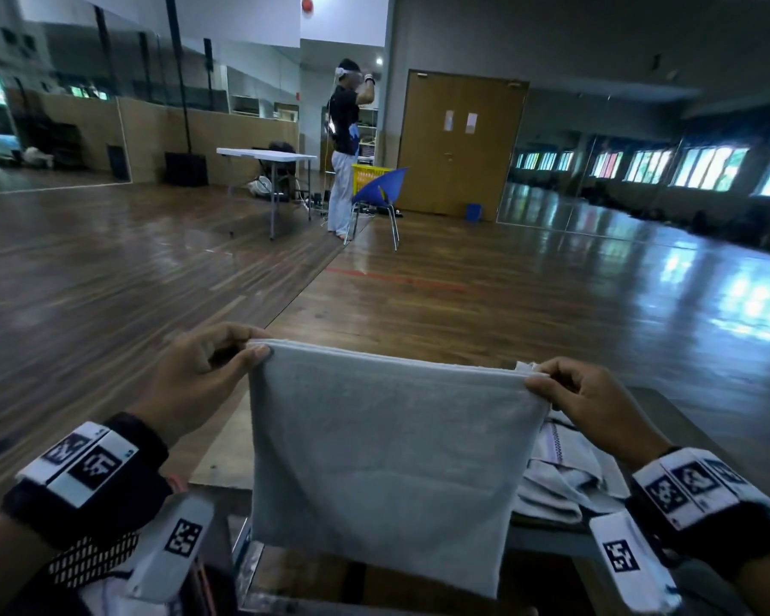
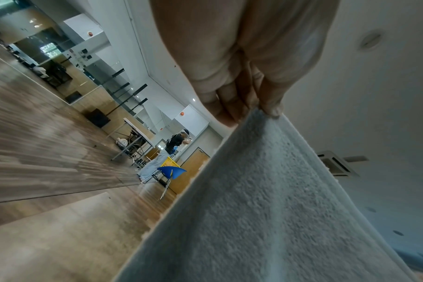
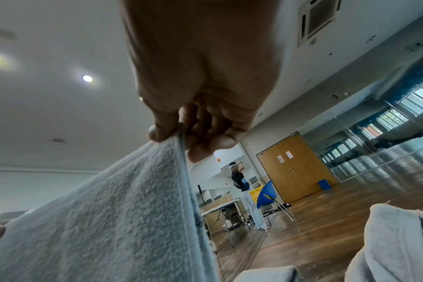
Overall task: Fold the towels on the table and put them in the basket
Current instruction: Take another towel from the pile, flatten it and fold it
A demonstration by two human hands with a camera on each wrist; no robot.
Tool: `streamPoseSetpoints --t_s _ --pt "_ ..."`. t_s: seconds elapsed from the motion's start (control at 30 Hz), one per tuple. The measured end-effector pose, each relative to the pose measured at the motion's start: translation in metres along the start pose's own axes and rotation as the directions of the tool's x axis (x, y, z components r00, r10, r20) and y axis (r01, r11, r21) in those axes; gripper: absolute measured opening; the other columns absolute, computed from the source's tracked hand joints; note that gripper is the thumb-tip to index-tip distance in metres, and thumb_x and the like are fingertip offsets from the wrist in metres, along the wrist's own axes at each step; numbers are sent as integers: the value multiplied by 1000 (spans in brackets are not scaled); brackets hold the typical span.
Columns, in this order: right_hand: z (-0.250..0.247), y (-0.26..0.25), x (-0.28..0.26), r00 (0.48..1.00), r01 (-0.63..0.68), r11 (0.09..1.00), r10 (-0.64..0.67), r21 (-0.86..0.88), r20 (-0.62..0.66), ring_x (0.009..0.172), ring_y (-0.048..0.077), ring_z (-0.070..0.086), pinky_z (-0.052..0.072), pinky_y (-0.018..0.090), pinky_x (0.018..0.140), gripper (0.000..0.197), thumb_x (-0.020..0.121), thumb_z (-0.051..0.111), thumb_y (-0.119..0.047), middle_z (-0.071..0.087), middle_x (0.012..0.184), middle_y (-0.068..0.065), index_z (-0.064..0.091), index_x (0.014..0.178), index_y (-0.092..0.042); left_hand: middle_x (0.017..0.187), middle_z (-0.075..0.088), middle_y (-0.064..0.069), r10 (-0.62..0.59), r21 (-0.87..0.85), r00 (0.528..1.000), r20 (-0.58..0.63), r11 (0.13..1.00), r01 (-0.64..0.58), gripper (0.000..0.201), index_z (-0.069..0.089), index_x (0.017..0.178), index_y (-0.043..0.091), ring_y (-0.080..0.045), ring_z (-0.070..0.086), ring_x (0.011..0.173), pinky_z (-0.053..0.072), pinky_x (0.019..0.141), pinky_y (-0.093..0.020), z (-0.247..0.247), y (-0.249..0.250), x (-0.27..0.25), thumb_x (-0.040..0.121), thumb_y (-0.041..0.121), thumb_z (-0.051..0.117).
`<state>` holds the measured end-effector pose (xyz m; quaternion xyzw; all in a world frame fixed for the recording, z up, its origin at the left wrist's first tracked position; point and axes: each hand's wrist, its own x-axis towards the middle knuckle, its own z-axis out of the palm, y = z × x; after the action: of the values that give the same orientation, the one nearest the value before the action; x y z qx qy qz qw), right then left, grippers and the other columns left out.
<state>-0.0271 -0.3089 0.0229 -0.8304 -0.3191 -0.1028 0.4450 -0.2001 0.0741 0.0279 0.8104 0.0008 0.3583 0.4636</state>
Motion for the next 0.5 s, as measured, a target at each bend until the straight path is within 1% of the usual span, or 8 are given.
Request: streamPoseSetpoints --t_s 0.07,0.1,0.2,0.27,0.3,0.4,0.47,0.5 --pt "2 1 -3 1000 7 1000 -6 -29 12 60 3 56 46 22 61 18 79 59 -46 67 70 -4 66 73 -31 87 69 -9 8 -30 1000 -25 999 -9 14 67 91 13 -7 63 76 50 67 -11 0 4 -4 81 3 64" --pt "4 1 -4 1000 6 999 -5 -38 12 60 5 55 46 24 61 18 82 59 -42 64 69 0 65 72 -28 87 69 -9 10 -46 999 -31 999 -11 15 66 93 10 -6 63 76 50 66 -11 1 6 -5 80 3 64" --pt "10 3 -7 1000 4 996 -2 -85 18 53 2 45 38 14 54 23 90 54 -31 54 63 0 57 70 -21 86 68 -9 10 -51 1000 -2 999 -10 15 67 95 5 -3 63 74 49 62 -7 3 9 -6 80 3 63" --pt "15 1 -8 1000 -3 995 5 -96 26 51 2 43 36 11 52 30 92 49 -31 48 61 0 53 69 -12 86 68 -10 -4 -58 1000 7 998 4 15 67 95 2 -3 62 72 48 61 -6 5 8 -6 81 3 63" --pt "17 0 -9 999 -3 996 6 -93 31 51 2 43 35 10 50 33 92 48 -32 46 60 -1 51 67 -11 86 69 -9 -15 -66 1000 7 998 15 15 67 95 2 -2 62 72 48 62 -6 5 7 -6 81 3 64" --pt "19 3 -8 998 -35 999 37 -40 56 51 2 44 36 10 50 37 85 45 -43 46 59 -3 52 64 -14 83 71 2 -57 -110 998 19 992 59 14 70 91 11 2 63 72 48 61 -6 4 -3 -5 78 15 66" --pt "19 9 0 993 -100 995 98 30 62 51 2 46 40 16 54 33 82 49 -44 51 60 -1 57 67 -16 80 72 7 -67 -114 997 31 991 70 11 71 86 20 4 64 73 48 62 -6 5 -14 -1 76 20 67" --pt "20 14 6 990 -129 990 125 55 59 53 3 48 43 19 56 29 84 53 -41 54 61 0 59 69 -17 79 73 9 -67 -94 997 36 993 70 9 70 84 23 3 64 73 48 62 -6 8 -21 4 77 19 68"
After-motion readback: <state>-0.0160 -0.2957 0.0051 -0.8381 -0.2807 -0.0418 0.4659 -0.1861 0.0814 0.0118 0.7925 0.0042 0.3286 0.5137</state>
